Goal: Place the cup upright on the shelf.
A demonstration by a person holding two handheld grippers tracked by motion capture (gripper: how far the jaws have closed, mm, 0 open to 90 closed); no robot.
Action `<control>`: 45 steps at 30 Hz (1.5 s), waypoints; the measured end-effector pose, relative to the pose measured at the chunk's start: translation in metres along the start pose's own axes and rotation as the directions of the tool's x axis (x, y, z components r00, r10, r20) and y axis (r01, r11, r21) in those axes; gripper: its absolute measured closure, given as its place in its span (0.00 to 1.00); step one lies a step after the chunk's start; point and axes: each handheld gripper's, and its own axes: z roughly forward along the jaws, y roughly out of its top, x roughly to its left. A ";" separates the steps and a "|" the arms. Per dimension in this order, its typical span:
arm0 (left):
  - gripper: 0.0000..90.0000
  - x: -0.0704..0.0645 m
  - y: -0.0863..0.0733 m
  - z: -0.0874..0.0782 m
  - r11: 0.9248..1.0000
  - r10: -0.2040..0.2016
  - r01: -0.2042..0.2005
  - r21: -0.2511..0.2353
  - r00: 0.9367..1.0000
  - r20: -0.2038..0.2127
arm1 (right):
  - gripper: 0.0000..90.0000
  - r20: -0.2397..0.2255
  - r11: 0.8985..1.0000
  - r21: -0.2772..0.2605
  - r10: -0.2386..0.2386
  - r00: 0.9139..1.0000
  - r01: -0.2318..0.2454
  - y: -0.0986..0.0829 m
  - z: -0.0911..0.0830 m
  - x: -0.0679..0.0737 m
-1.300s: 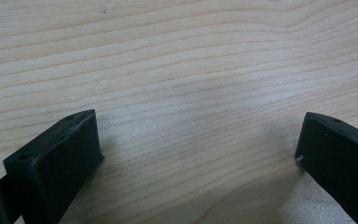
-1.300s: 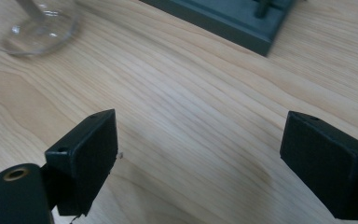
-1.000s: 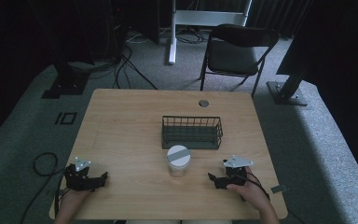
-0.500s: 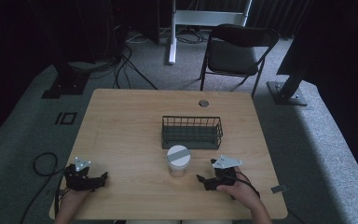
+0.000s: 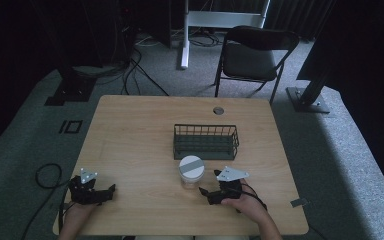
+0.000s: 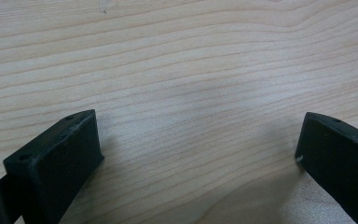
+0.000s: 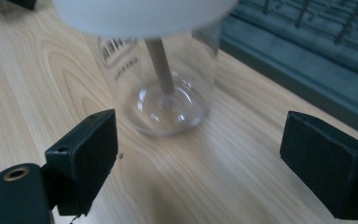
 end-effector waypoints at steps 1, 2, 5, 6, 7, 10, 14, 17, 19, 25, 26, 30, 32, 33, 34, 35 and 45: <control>0.00 0.000 0.000 0.000 1.000 0.000 0.000 0.000 1.000 0.000 | 0.12 -0.003 1.000 -0.003 -0.004 1.000 0.004 0.001 0.001 0.001; 0.00 0.000 0.000 0.000 1.000 0.001 -0.001 0.000 1.000 0.000 | 0.12 -0.003 1.000 -0.005 -0.005 1.000 0.005 0.003 0.002 0.003; 0.00 0.000 0.000 0.000 1.000 0.001 -0.001 0.000 1.000 0.000 | 0.12 -0.004 1.000 -0.015 -0.010 1.000 0.010 0.005 0.005 0.005; 0.00 0.000 0.000 0.000 1.000 0.001 -0.001 0.001 1.000 0.000 | 0.12 -0.008 1.000 -0.022 -0.010 1.000 0.010 0.006 0.006 0.006; 0.00 0.000 0.000 0.000 1.000 0.001 -0.001 0.001 1.000 0.000 | 0.12 -0.008 1.000 -0.026 -0.008 1.000 0.008 0.007 0.006 0.007; 0.00 0.000 0.000 0.000 1.000 0.000 0.000 0.000 1.000 0.000 | 0.12 -0.008 0.999 -0.031 -0.017 1.000 0.017 0.008 0.009 0.010; 0.00 0.000 0.000 0.000 1.000 0.001 -0.001 0.001 1.000 0.000 | 0.12 -0.018 0.999 -0.037 -0.020 1.000 0.019 0.010 0.015 0.014; 0.00 0.000 0.000 0.000 1.000 0.000 0.000 0.000 1.000 0.000 | 0.12 -0.023 0.999 -0.042 -0.008 1.000 0.007 0.011 0.019 0.017; 0.00 0.000 0.000 0.000 1.000 0.001 -0.001 0.000 1.000 0.000 | 0.12 -0.025 0.999 -0.047 0.005 1.000 -0.006 0.011 0.022 0.019; 0.00 0.000 0.000 0.000 1.000 0.001 -0.001 0.000 1.000 0.000 | 0.12 -0.016 0.997 -0.076 0.031 0.999 -0.033 0.012 0.028 0.022; 0.00 0.000 0.000 0.000 1.000 0.001 -0.001 0.000 1.000 0.000 | 0.12 -0.017 0.995 -0.088 0.039 0.999 -0.040 0.013 0.028 0.022; 0.00 0.000 0.000 0.000 1.000 0.000 0.000 0.000 1.000 0.000 | 0.12 -0.009 0.991 -0.114 0.064 0.998 -0.065 0.013 0.030 0.022; 0.00 0.000 0.000 0.000 1.000 0.001 -0.001 0.000 1.000 0.000 | 0.12 0.006 0.988 -0.132 0.082 0.997 -0.080 0.012 0.031 0.022; 0.00 0.000 0.000 0.000 1.000 0.001 -0.001 0.000 1.000 0.000 | 0.12 0.009 0.987 -0.136 0.088 0.996 -0.086 0.011 0.032 0.023; 0.00 0.000 0.000 0.000 1.000 0.001 -0.001 0.000 1.000 0.000 | 0.12 0.010 0.986 -0.142 0.089 0.996 -0.087 0.011 0.033 0.023; 0.00 0.000 0.000 0.000 1.000 0.001 -0.001 0.000 1.000 0.000 | 0.12 0.014 0.986 -0.149 0.082 0.997 -0.079 0.011 0.033 0.023; 0.00 0.000 0.000 0.000 1.000 0.001 -0.001 0.000 1.000 0.000 | 0.12 0.035 0.981 -0.179 0.077 0.996 -0.070 0.013 0.040 0.027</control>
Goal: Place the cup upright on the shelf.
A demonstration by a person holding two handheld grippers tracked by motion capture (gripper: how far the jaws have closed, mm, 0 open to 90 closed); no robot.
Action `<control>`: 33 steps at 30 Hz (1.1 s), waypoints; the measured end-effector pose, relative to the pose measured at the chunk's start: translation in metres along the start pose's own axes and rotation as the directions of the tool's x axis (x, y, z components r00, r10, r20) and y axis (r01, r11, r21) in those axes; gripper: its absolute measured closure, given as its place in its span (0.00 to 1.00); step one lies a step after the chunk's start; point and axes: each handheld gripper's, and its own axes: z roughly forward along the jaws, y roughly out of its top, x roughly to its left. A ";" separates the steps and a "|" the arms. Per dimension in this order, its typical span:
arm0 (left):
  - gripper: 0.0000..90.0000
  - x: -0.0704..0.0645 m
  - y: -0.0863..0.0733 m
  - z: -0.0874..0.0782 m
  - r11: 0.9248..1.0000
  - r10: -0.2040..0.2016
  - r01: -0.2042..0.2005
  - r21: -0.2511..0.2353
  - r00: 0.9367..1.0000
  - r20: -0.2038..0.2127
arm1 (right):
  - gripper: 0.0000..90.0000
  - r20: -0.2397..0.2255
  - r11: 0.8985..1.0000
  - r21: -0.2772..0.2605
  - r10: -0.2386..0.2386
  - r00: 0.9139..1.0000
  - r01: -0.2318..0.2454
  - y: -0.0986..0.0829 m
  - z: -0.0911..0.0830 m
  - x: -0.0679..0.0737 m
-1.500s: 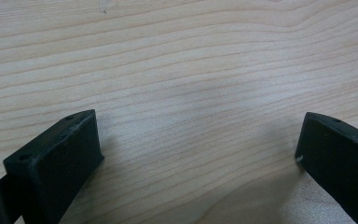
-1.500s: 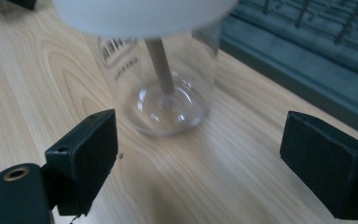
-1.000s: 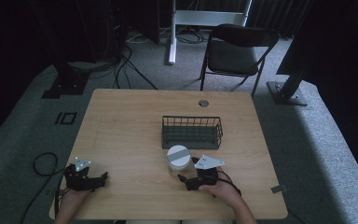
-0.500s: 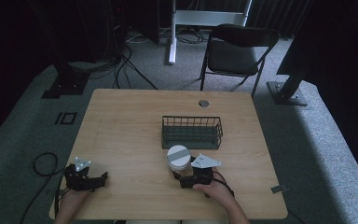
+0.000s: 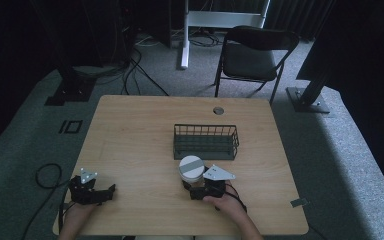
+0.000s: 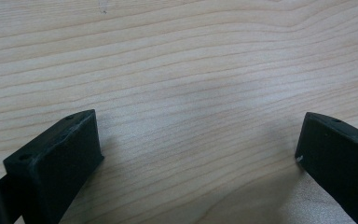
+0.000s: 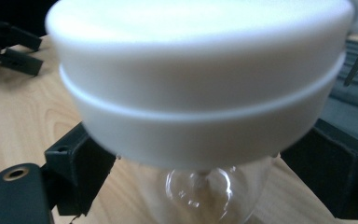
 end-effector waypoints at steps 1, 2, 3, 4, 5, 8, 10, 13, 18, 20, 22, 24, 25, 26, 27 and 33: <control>0.00 0.000 0.000 0.000 1.000 0.000 0.000 0.000 1.000 0.000 | 0.12 0.000 1.000 -0.002 0.001 1.000 -0.001 0.000 0.001 0.001; 0.00 0.000 0.000 0.000 1.000 0.000 0.000 0.000 1.000 0.000 | 0.12 0.003 1.000 -0.006 0.005 1.000 -0.005 0.001 0.002 0.001; 0.00 0.000 0.000 0.000 1.000 0.000 0.000 0.000 1.000 0.000 | 0.12 0.002 1.000 -0.009 0.002 1.000 -0.002 0.001 0.003 0.002; 0.00 0.000 0.000 0.000 1.000 0.000 0.000 0.000 1.000 0.000 | 0.12 0.005 1.000 -0.011 0.000 1.000 0.000 0.001 0.004 0.003; 0.00 0.000 0.000 0.000 1.000 0.000 0.000 0.000 1.000 0.000 | 0.12 0.007 1.000 -0.015 -0.001 1.000 0.001 0.001 0.004 0.003; 0.00 0.000 0.000 0.000 1.000 0.000 0.000 0.000 1.000 0.000 | 0.12 0.013 1.000 -0.022 -0.004 1.000 0.004 0.003 0.005 0.003; 0.00 0.000 0.000 0.000 1.000 0.000 0.000 0.000 1.000 0.000 | 0.12 0.007 1.000 -0.024 0.001 1.000 0.000 0.004 0.005 0.004; 0.00 0.000 0.000 0.000 1.000 0.000 0.000 0.000 1.000 0.000 | 0.13 0.006 0.999 -0.039 0.003 1.000 -0.002 0.007 0.004 0.006; 0.00 0.000 0.000 0.000 1.000 0.000 0.000 0.000 1.000 0.000 | 0.20 0.050 0.999 -0.027 -0.040 0.998 0.041 0.007 0.003 0.007; 0.00 0.000 0.000 0.000 1.000 0.000 0.000 0.000 1.000 0.000 | 0.20 0.050 0.998 -0.024 -0.050 0.997 0.052 0.007 0.003 0.008; 0.00 0.000 0.000 0.000 1.000 -0.001 0.001 0.000 1.000 0.000 | 0.20 0.047 0.998 -0.020 -0.057 0.997 0.058 0.007 0.003 0.008; 0.00 0.000 0.000 0.000 1.000 0.000 0.000 0.000 1.000 0.000 | 0.20 0.037 0.998 -0.018 -0.055 0.998 0.055 0.008 0.003 0.009; 0.00 0.000 0.000 0.000 1.000 -0.001 0.001 -0.001 1.000 0.000 | 0.20 0.036 0.998 -0.018 -0.051 0.998 0.052 0.008 0.003 0.009; 0.00 0.000 0.000 0.000 1.000 -0.001 0.001 0.000 1.000 0.000 | 0.20 0.034 0.999 -0.020 -0.049 0.998 0.049 0.008 0.003 0.009; 0.00 0.000 0.000 0.000 1.000 -0.001 0.001 0.000 1.000 0.000 | 0.20 0.031 0.999 -0.021 -0.048 0.998 0.049 0.009 0.002 0.009; 0.00 0.000 0.000 0.000 1.000 -0.001 0.001 0.000 1.000 0.000 | 0.20 0.007 0.999 -0.018 -0.046 0.999 0.046 0.016 -0.001 0.010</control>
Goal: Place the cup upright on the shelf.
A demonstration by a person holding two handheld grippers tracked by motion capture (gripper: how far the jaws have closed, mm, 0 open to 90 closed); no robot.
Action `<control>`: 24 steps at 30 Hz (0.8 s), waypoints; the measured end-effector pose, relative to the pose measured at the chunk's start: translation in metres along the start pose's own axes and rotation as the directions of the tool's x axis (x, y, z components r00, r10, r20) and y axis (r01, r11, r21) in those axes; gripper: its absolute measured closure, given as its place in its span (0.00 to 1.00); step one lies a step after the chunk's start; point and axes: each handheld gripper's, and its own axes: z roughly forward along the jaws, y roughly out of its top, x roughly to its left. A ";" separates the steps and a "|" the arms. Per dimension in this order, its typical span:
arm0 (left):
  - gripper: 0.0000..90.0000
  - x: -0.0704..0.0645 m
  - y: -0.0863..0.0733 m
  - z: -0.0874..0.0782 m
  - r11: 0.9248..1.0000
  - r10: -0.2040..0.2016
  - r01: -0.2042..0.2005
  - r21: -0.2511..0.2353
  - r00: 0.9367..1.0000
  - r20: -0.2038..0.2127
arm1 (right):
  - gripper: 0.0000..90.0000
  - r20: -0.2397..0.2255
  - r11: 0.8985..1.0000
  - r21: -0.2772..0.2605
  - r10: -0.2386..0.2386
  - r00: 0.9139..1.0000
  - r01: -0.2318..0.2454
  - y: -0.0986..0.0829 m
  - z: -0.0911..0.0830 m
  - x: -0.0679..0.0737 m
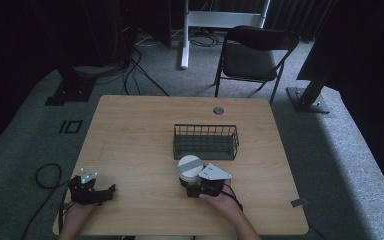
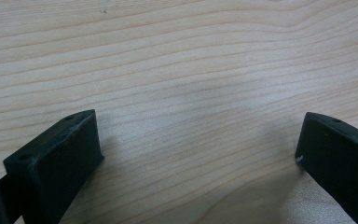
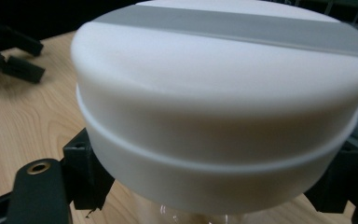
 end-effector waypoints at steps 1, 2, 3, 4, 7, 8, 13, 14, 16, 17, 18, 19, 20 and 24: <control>0.00 0.000 0.000 0.000 1.000 0.001 -0.001 0.001 1.000 0.000 | 0.20 -0.013 1.000 0.001 -0.002 1.000 0.002 0.001 -0.001 0.000; 0.00 0.000 0.000 0.000 1.000 0.001 -0.001 0.000 1.000 0.000 | 0.20 -0.013 1.000 -0.003 -0.008 1.000 0.008 0.002 -0.001 0.000; 0.00 0.000 0.000 0.000 1.000 0.000 0.000 0.000 1.000 0.000 | 0.20 -0.016 1.000 -0.001 -0.009 1.000 0.009 0.004 -0.001 0.000; 0.00 0.000 0.000 0.000 1.000 0.000 0.000 0.000 1.000 0.000 | 0.20 -0.019 1.000 -0.003 0.000 1.000 0.000 0.005 -0.001 0.000; 0.00 0.000 0.000 0.000 1.000 0.001 -0.001 0.002 1.000 0.000 | 0.20 -0.024 1.000 -0.004 0.007 1.000 -0.007 0.006 -0.002 -0.001; 0.00 0.000 0.000 0.000 1.000 0.001 -0.001 0.002 1.000 0.000 | 0.20 -0.024 1.000 -0.007 0.007 1.000 -0.008 0.007 -0.003 -0.002; 0.00 0.000 0.000 0.000 1.000 0.000 0.000 0.001 1.000 0.000 | 0.20 -0.024 1.000 -0.018 0.019 1.000 -0.020 0.012 -0.005 -0.005; 0.00 0.000 0.000 0.000 1.000 0.000 0.000 0.001 1.000 0.000 | 0.20 -0.022 1.000 -0.020 0.018 1.000 -0.019 0.013 -0.006 -0.005; 0.00 0.000 0.000 0.000 1.000 -0.001 0.001 0.000 1.000 0.001 | 0.20 -0.013 1.000 -0.022 0.018 1.000 -0.019 0.016 -0.007 -0.007; 0.00 0.000 0.000 0.000 1.000 -0.001 0.001 0.000 1.000 0.001 | 0.20 -0.018 1.000 -0.025 0.015 1.000 -0.015 0.017 -0.008 -0.007; 0.00 0.000 0.000 0.000 1.000 -0.002 0.002 0.000 1.000 0.000 | 0.20 -0.013 0.999 -0.032 0.018 1.000 -0.019 0.019 -0.008 -0.008; 0.00 0.000 0.000 0.000 1.000 -0.002 0.002 0.000 1.000 0.000 | 0.20 -0.010 0.999 -0.035 0.017 1.000 -0.017 0.021 -0.009 -0.008; 0.00 0.000 0.000 0.000 1.000 -0.002 0.002 0.000 1.000 0.001 | 0.20 -0.012 0.999 -0.035 0.014 1.000 -0.015 0.023 -0.010 -0.009; 0.00 0.000 0.000 0.000 1.000 -0.001 0.001 0.000 1.000 0.001 | 0.20 0.007 0.999 -0.044 0.025 1.000 -0.025 0.029 -0.011 -0.011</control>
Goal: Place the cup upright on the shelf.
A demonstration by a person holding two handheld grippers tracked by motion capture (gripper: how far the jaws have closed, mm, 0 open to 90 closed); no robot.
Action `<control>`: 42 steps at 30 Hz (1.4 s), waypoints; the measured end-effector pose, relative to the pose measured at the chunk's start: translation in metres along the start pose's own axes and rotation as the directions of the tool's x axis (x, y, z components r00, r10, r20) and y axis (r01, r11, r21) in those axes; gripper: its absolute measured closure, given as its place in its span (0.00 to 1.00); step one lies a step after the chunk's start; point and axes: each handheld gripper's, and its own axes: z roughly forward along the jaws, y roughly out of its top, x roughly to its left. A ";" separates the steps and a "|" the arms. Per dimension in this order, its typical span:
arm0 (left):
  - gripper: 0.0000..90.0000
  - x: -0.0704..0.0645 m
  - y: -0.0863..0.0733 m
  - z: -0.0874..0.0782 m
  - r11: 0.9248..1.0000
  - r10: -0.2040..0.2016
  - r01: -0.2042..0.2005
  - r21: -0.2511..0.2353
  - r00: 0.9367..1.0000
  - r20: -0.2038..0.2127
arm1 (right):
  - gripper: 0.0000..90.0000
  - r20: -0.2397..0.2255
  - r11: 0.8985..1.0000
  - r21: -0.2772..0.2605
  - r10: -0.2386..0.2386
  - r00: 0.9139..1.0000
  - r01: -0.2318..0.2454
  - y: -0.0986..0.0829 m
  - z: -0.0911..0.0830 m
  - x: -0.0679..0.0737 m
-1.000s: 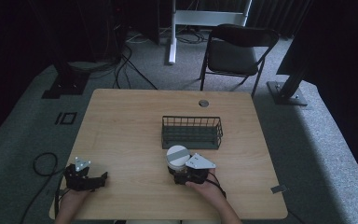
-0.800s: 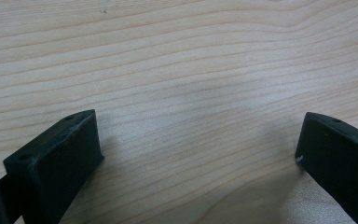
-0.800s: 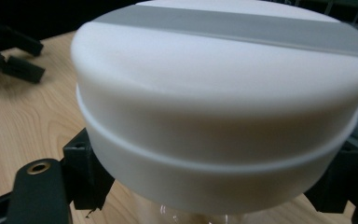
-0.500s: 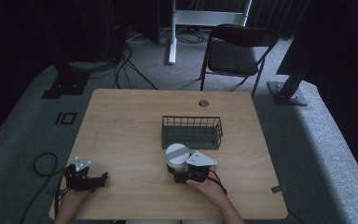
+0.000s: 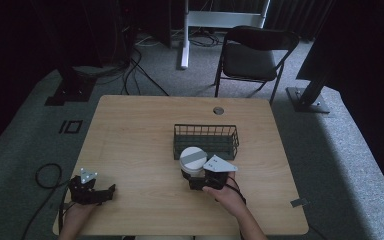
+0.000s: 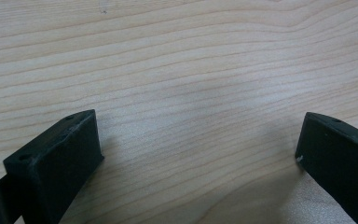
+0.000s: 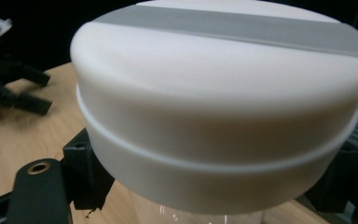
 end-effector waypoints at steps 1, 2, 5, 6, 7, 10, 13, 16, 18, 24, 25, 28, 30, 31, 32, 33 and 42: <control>0.00 0.000 0.000 0.000 1.000 -0.001 0.001 -0.001 1.000 0.000 | 0.20 0.001 1.000 0.001 -0.007 1.000 0.007 0.002 0.000 -0.001; 0.00 0.000 0.000 0.000 1.000 0.000 0.000 0.000 1.000 0.000 | 0.20 0.006 1.000 -0.006 -0.004 1.000 0.004 0.004 -0.001 -0.001; 0.00 0.000 0.000 0.000 1.000 0.000 0.000 0.000 1.000 0.000 | 0.20 0.009 1.000 -0.014 -0.005 1.000 0.005 0.009 -0.002 -0.002; 0.00 0.000 0.000 0.000 1.000 0.000 0.000 0.000 1.000 0.000 | 0.20 0.009 1.000 -0.017 -0.009 1.000 0.010 0.012 -0.003 -0.002; 0.00 0.000 0.000 0.000 1.000 -0.001 0.001 -0.001 1.000 0.000 | 0.20 0.014 1.000 -0.020 -0.014 1.000 0.014 0.014 -0.004 -0.003; 0.00 0.000 0.000 0.000 1.000 0.000 0.000 0.000 1.000 0.000 | 0.20 0.033 0.999 -0.037 -0.013 0.999 0.014 0.023 -0.006 -0.006; 0.00 0.000 0.000 0.000 1.000 -0.002 0.002 -0.001 1.000 0.000 | 0.20 0.056 0.999 -0.051 -0.005 0.998 0.008 0.033 -0.007 -0.010; 0.00 0.000 0.000 0.000 1.000 -0.001 0.001 0.000 1.000 0.000 | 0.20 0.087 0.998 -0.065 -0.003 0.996 0.009 0.043 -0.008 -0.014; 0.00 0.000 0.000 0.000 1.000 0.002 -0.002 0.000 1.000 0.000 | 0.20 0.103 0.997 -0.074 0.002 0.995 0.006 0.049 -0.009 -0.017; 0.00 0.000 0.000 0.000 1.000 0.000 0.000 0.000 1.000 0.000 | 0.20 0.159 0.995 -0.092 -0.008 0.987 0.023 0.066 -0.009 -0.026; 0.00 0.000 0.000 0.000 1.000 0.000 0.000 0.000 1.000 0.000 | 0.20 0.172 0.995 -0.092 -0.011 0.985 0.027 0.069 -0.009 -0.027; 0.00 0.000 0.000 0.000 1.000 0.000 0.000 0.000 1.000 0.000 | 0.20 0.207 0.996 -0.085 -0.008 0.978 0.026 0.075 -0.007 -0.032; 0.00 0.000 0.000 0.000 1.000 0.000 0.000 0.000 1.000 0.000 | 0.20 0.240 0.996 -0.079 -0.012 0.971 0.032 0.078 -0.005 -0.035; 0.00 0.000 0.000 0.000 1.000 0.001 -0.001 0.001 1.000 0.000 | 0.20 0.247 0.997 -0.075 -0.016 0.969 0.035 0.079 -0.004 -0.037; 0.00 0.000 0.000 0.000 1.000 0.000 0.000 0.000 1.000 0.000 | 0.20 0.258 0.997 -0.075 -0.012 0.966 0.033 0.080 -0.002 -0.038; 0.00 0.000 0.000 0.000 1.000 0.000 0.000 0.000 1.000 0.000 | 0.20 0.271 0.997 -0.074 -0.010 0.962 0.031 0.082 -0.001 -0.039; 0.00 0.000 0.000 0.000 1.000 -0.001 0.001 0.000 1.000 0.000 | 0.20 0.375 0.997 -0.077 0.040 0.926 -0.012 0.087 0.003 -0.052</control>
